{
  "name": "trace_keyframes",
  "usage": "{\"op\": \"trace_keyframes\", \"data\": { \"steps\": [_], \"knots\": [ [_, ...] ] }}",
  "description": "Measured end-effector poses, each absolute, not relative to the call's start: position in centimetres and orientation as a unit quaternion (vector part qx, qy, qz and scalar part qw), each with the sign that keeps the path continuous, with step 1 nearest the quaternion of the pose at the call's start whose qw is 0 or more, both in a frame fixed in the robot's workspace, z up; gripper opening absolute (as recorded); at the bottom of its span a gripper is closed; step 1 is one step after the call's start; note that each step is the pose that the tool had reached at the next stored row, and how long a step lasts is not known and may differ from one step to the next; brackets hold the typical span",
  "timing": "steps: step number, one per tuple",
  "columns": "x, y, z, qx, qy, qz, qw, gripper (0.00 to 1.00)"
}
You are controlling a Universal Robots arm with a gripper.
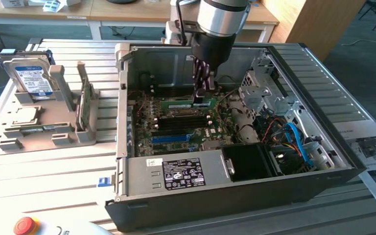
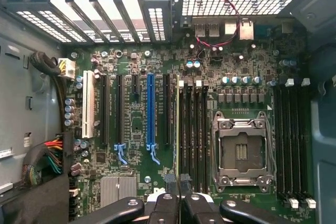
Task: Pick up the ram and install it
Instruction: 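Insert the ram into the slot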
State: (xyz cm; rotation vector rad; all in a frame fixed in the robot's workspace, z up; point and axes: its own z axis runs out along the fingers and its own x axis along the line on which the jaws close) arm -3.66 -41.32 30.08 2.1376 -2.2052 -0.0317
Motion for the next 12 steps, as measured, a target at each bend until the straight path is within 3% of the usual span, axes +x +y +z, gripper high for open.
{"op": "trace_keyframes", "data": {
  "steps": [12],
  "knots": [
    [-3.66, -41.31, 29.38, 0.696, -0.718, -0.011, 0.034, 0.12]
  ]
}}
